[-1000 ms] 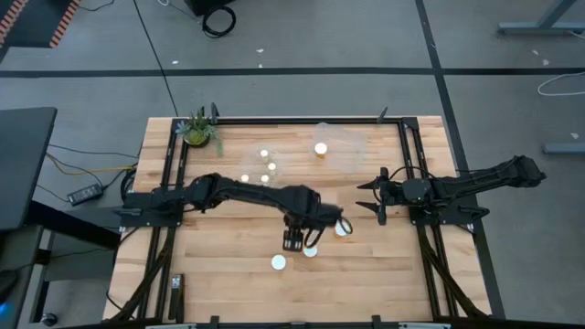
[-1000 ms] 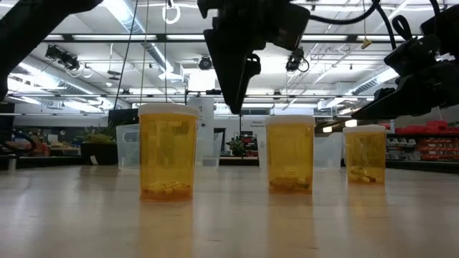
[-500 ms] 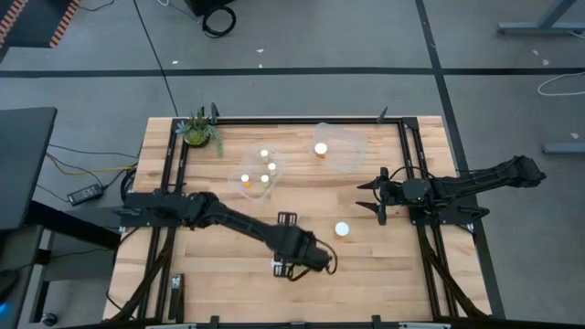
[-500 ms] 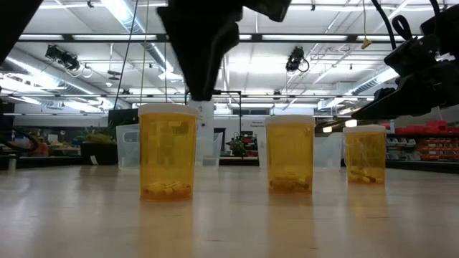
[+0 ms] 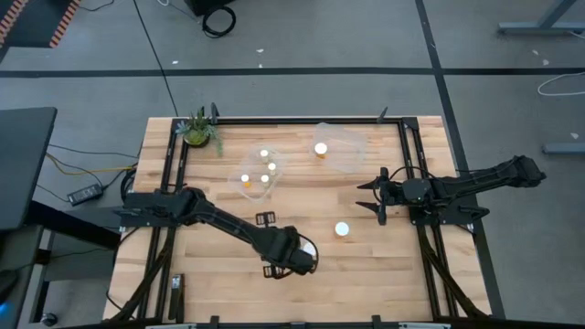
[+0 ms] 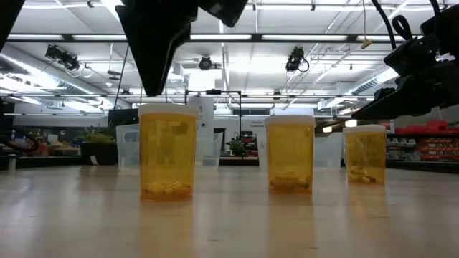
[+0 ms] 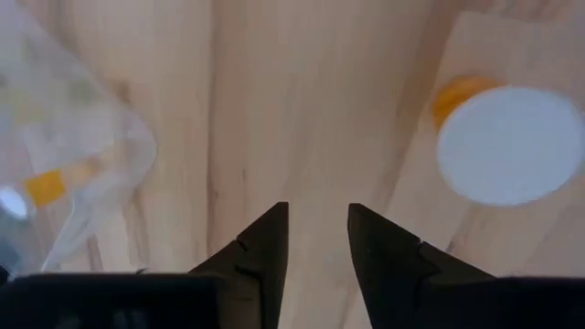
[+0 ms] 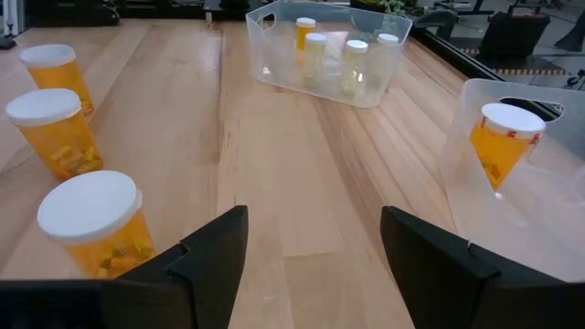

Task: Pick and place medicine bottles into bin by pill shape (circle, oval)
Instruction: Put the big orange pill bottle into the right transparent bin

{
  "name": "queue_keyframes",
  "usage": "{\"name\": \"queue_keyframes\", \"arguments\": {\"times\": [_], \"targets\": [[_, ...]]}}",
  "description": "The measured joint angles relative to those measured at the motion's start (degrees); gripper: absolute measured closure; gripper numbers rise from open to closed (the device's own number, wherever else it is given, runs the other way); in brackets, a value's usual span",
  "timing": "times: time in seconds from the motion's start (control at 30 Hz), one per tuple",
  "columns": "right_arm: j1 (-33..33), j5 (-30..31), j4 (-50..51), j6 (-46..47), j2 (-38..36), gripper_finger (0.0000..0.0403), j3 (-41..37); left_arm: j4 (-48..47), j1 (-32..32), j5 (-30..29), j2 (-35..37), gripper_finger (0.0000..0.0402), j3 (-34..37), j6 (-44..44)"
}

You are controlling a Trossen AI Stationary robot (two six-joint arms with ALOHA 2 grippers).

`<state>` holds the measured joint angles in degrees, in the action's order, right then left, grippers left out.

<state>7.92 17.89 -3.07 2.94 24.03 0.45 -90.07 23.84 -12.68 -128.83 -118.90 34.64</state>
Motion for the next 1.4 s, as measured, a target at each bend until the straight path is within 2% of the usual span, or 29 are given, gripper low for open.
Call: {"name": "queue_keyframes", "arguments": {"times": [0.1, 0.27, 0.4, 0.6, 0.93, 1.23, 1.4], "targets": [[0.0, 0.0, 0.0, 0.0, 0.0, 0.0146, 0.0, 0.0, 0.7, -1.3, 0.1, 0.0287, 1.8, 0.8], [0.0, 0.0, 0.0, 0.0, 0.0, 0.0146, 0.0, 0.1, 2.3, -9.5, 0.1, 0.0296, 5.8, -4.0], [0.0, 0.0, 0.0, 0.0, 0.0, 0.0146, 0.0, 0.1, 2.1, -14.7, 0.8, 0.0306, 6.1, -5.6], [0.0, 0.0, 0.0, 0.0, 0.0, 0.0146, 0.0, 1.3, 2.0, -18.2, 2.2, 0.0322, 2.7, -3.6], [0.0, 0.0, 0.0, 0.0, 0.0, 0.0146, 0.0, 8.2, 3.1, -22.5, 2.3, 0.0335, -2.5, -5.4], [0.0, 0.0, 0.0, 0.0, 0.0, 0.0146, 0.0, 12.3, 4.6, -25.7, 2.2, 0.0336, -3.6, -14.6], [0.0, 0.0, 0.0, 0.0, 0.0, 0.0146, 0.0, 14.1, 4.8, -27.6, 2.2, 0.0336, -5.4, -24.3]]}}
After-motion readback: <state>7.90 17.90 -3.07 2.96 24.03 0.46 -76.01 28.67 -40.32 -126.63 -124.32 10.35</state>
